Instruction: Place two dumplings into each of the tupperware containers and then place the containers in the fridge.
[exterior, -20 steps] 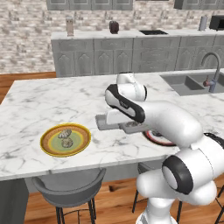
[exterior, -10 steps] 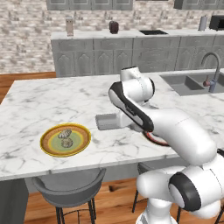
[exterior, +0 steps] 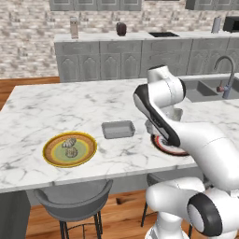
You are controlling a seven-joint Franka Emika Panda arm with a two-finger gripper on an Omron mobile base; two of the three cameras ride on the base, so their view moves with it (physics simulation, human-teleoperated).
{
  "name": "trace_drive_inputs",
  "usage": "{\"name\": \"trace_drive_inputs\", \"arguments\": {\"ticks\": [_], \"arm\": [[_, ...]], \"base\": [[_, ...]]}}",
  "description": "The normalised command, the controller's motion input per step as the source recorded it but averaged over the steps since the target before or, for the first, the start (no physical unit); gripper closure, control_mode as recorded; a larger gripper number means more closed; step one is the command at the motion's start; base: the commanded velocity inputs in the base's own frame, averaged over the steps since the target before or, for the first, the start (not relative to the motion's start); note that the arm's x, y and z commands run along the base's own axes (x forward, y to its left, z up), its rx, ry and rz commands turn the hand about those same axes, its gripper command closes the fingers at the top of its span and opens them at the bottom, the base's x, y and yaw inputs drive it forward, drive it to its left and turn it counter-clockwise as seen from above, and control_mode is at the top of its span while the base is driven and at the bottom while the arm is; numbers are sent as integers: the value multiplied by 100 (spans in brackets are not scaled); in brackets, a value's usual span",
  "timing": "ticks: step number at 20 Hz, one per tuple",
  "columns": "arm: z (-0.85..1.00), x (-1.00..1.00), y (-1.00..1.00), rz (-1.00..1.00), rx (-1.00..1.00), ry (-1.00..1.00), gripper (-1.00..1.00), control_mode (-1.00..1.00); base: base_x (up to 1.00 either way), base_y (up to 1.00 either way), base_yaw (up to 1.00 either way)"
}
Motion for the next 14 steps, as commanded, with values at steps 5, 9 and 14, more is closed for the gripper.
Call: {"name": "trace_drive_inputs", "arguments": {"ticks": [5, 9, 14], "arm": [[5, -35, -39, 50, 0, 0, 100, -100], [33, -51, -46, 36, 1, 0, 100, -100], [63, -39, -22, 13, 5, 1, 100, -100]], "base": [[0, 0, 0], [0, 0, 0], [0, 0, 0]]}}
